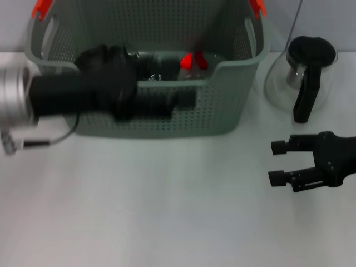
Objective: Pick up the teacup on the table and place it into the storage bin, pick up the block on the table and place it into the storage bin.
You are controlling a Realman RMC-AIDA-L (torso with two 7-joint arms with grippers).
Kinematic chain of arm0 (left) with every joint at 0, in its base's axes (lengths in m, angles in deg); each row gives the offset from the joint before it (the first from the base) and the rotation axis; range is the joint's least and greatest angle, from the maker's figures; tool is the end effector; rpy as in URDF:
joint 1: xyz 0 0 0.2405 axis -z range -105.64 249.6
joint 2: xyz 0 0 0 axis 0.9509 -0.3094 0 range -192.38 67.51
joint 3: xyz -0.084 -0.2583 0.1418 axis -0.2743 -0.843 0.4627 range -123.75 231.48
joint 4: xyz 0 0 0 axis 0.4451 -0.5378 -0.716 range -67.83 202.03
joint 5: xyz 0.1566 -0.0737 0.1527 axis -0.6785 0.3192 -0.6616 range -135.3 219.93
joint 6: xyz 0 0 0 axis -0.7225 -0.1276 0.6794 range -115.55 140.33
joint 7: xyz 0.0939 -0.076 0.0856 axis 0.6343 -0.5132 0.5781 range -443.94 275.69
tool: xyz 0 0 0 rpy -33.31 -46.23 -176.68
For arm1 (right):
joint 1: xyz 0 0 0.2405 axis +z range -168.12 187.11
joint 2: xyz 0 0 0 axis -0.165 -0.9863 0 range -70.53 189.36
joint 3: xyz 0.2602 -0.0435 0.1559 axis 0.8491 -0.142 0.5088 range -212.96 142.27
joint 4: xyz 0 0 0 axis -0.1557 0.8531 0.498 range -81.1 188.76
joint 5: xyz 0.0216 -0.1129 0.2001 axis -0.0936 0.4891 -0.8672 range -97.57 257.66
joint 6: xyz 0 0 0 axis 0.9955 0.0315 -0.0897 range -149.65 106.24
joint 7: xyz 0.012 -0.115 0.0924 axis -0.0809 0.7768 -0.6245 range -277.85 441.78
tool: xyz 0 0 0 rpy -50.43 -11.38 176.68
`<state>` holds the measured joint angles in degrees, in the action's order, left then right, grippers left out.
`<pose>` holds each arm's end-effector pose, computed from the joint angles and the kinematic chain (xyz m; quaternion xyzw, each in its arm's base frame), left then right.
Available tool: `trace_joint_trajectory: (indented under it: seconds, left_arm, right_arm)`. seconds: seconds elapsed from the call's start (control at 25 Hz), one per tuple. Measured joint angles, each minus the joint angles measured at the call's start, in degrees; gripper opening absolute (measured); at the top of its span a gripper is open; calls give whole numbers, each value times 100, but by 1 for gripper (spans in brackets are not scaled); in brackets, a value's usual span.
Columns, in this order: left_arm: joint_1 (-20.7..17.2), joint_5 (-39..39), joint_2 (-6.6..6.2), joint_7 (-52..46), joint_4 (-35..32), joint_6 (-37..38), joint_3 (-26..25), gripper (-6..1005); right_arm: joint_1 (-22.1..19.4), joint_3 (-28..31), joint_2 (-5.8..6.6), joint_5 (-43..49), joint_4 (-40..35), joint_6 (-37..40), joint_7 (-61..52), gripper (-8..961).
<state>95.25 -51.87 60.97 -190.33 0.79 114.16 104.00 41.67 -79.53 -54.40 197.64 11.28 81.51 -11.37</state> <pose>-0.2153 0.3433 0.0255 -0.9083 -0.2023 -0.3638 0.0425 0.2947 0.3628 0.0137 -0.9509 0.2412 0.1941 0.0026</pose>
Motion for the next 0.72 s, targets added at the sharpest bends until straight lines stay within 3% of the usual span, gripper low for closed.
trace_joint_trajectory:
  seconds: [0.12, 0.28, 0.44, 0.72]
  left_arm:
    - [-269, -268, 60, 936, 646, 320, -213, 936]
    - [-351, -820, 77, 1545, 1101, 460, -327, 936]
    - [-267, -1469, 71, 1630, 1442, 64, -336, 936]
    - [-142, -1808, 16, 1773, 2024, -622, -343, 936]
  right_arm:
    - [18, 7, -71, 8, 16, 43, 296, 946]
    - [106, -23, -219, 33, 40, 16, 741, 946]
    - [200, -91, -388, 50, 178, -286, 1180, 946]
    - [292, -470, -579, 61, 397, -1136, 1365, 946]
